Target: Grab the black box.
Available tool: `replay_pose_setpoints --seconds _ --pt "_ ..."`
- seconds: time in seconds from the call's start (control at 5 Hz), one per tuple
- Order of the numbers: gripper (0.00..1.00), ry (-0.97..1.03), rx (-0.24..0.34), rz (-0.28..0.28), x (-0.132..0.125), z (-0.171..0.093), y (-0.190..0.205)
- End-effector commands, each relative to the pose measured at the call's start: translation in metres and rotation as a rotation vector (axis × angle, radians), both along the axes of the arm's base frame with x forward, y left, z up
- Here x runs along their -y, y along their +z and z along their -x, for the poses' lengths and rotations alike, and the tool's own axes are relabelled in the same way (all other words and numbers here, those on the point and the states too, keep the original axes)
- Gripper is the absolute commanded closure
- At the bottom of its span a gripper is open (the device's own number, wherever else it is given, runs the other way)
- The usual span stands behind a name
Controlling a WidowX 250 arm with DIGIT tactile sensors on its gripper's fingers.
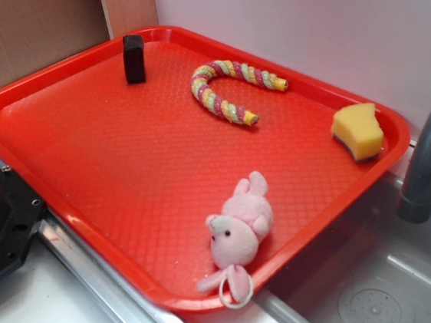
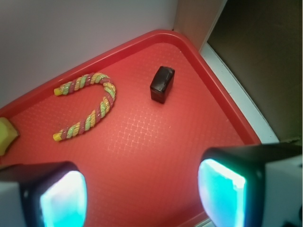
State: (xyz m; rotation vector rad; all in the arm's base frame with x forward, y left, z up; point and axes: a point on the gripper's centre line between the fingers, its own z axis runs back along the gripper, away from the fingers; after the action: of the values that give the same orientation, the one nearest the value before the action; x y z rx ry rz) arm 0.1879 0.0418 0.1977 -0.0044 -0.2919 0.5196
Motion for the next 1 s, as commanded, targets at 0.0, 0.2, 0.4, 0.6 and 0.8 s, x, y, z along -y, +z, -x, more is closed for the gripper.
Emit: replay_pose_setpoints --seconds 0.0,0.2,0.4,0.6,0.8 --pt "0.00 0.245 0.123 -0.143 -0.030 -0.040 -0.029" --pt "0.00 0.340 0.153 -0.150 -0.053 -0.062 -0.058" --pt "0.00 0.347 0.097 -0.127 -0.074 -0.066 -0.082" --pt "0.00 0.325 0.037 -0.110 -0.080 -0.079 -0.109" --pt "0.00 0.319 0.013 -0.100 -0.088 -0.092 -0.137"
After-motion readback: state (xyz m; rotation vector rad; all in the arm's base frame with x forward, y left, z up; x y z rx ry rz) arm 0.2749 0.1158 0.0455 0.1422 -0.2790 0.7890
